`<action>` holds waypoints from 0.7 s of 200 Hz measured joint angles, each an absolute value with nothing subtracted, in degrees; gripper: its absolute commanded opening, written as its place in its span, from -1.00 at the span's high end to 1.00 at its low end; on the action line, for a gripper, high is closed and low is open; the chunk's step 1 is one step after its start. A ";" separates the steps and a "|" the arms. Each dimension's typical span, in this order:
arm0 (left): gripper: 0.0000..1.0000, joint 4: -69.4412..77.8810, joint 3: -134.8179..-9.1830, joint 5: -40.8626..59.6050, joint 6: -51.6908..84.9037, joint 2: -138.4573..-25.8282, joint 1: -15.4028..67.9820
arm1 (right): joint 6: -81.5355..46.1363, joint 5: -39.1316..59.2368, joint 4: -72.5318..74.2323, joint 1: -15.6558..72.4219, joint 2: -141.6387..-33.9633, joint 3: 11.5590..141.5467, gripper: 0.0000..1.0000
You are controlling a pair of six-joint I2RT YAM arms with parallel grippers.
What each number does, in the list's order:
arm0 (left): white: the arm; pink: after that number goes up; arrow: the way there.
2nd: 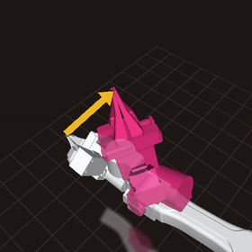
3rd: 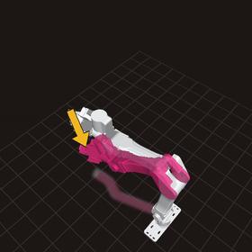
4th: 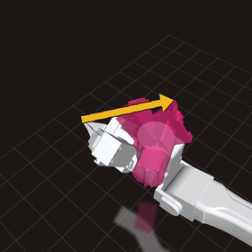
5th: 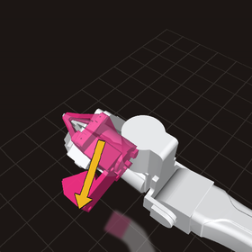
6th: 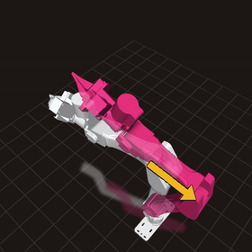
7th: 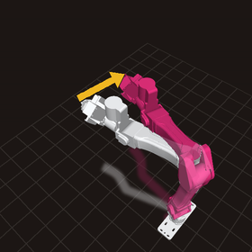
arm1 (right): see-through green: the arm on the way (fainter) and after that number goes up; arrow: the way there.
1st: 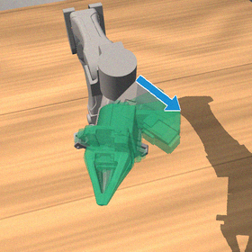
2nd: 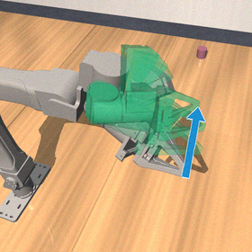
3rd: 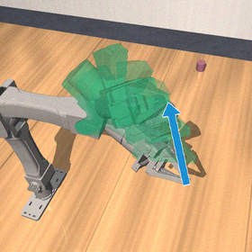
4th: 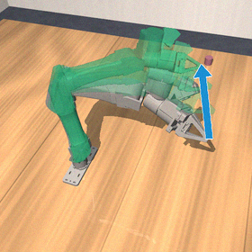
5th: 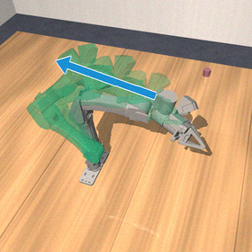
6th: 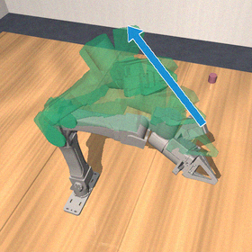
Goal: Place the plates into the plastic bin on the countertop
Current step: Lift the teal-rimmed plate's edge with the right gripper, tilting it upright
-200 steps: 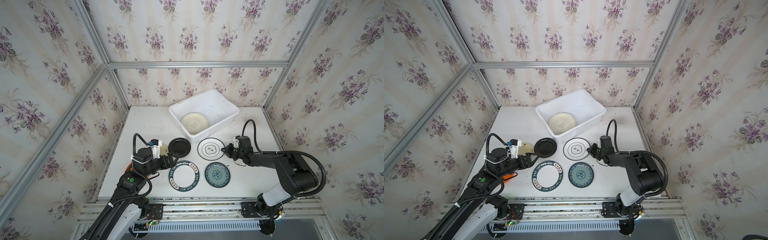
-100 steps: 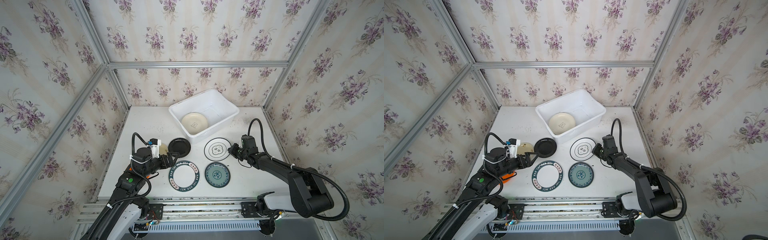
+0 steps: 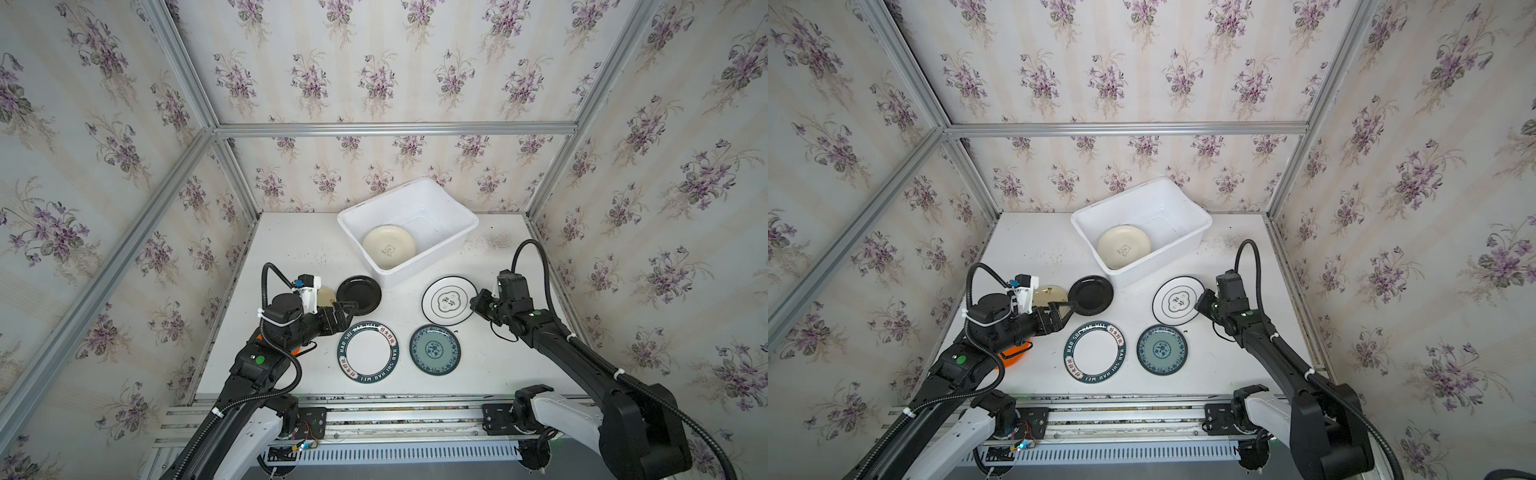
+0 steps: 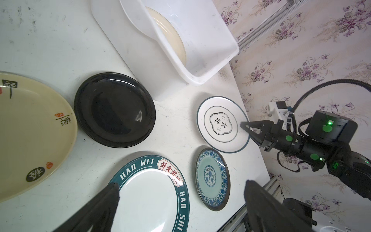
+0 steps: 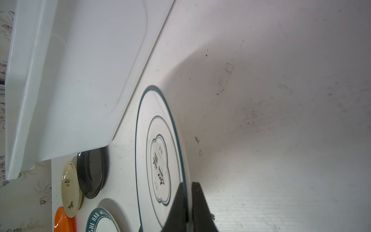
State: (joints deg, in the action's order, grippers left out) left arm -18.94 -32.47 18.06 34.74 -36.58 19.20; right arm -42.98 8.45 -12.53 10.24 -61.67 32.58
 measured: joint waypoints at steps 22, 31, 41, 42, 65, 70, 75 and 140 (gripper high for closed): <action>-0.99 -18.92 -32.51 17.80 34.74 -37.12 19.22 | -41.95 8.32 -15.33 8.51 -58.48 32.58 1.00; -0.99 -18.94 -32.64 17.54 34.74 -37.63 19.20 | -41.74 8.34 -16.38 8.01 -57.36 32.58 1.00; -0.99 -18.92 -32.97 17.45 34.72 -38.22 19.20 | -41.45 8.34 -17.45 7.60 -56.40 32.58 1.00; -0.99 -18.92 -32.99 17.45 34.72 -38.26 19.20 | -41.34 8.34 -17.63 7.57 -56.27 32.60 1.00; -0.99 -18.50 -33.36 17.45 34.59 -38.61 19.20 | -40.23 9.19 -20.29 7.16 -55.11 33.80 1.00; -0.99 -18.46 -33.36 17.45 34.59 -38.65 19.20 | -40.01 9.54 -20.88 7.11 -55.05 34.48 1.00; -0.99 -18.44 -33.36 17.43 34.59 -38.65 19.20 | -39.70 9.89 -21.65 7.11 -55.05 35.20 1.00; -0.99 -15.40 -33.67 16.84 34.59 -41.47 19.20 | -37.01 13.50 -28.14 6.63 -51.57 41.95 1.00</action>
